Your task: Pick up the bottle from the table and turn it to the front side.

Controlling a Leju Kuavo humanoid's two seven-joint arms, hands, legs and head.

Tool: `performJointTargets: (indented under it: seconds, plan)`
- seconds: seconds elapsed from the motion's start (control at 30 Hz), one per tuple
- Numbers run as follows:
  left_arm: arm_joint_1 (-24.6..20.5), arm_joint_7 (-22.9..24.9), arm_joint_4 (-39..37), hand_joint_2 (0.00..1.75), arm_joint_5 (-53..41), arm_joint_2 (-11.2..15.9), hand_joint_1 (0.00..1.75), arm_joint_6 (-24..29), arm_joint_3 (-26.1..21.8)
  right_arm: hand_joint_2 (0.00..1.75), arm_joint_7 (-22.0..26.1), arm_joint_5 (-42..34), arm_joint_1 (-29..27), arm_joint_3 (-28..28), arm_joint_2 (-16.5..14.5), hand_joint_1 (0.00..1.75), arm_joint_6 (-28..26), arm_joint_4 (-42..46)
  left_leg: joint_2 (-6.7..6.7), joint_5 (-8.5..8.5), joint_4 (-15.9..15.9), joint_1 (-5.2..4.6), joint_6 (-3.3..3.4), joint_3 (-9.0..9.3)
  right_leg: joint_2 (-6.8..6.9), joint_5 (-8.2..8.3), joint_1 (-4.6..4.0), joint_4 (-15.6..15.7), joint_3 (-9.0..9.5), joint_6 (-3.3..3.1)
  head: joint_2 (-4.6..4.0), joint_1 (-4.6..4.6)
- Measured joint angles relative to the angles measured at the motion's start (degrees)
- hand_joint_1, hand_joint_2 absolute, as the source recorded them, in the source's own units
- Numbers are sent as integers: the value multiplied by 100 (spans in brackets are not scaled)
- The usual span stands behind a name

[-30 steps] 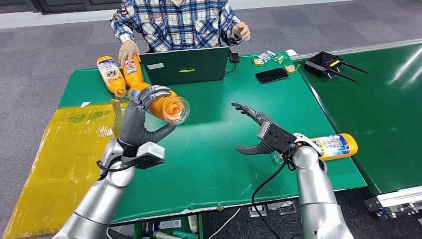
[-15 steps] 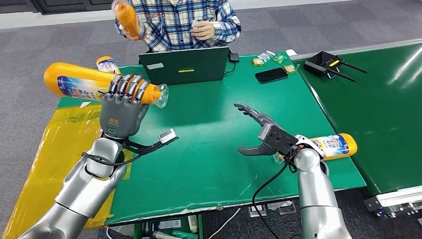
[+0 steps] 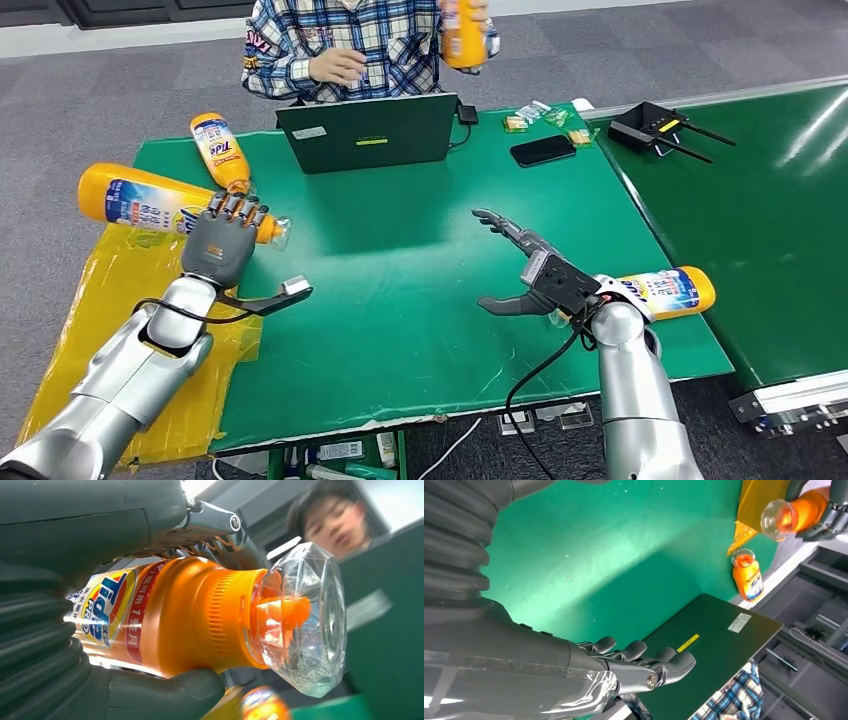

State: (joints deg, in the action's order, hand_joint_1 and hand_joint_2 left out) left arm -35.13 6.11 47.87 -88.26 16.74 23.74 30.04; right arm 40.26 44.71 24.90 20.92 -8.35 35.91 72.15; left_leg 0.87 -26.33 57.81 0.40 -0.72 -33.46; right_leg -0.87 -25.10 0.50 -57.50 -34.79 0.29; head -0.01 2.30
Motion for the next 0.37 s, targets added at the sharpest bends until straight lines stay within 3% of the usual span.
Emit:
performJointTargets:
  seconds: [0.37]
  plan:
    - [-12,-229,-790,175,1,464,175,-95,-775,175,0,20,-84,62,-2,0,0,58,0,0,0,10,-4,0,0,0,-3,1,0,-2,1,-1]
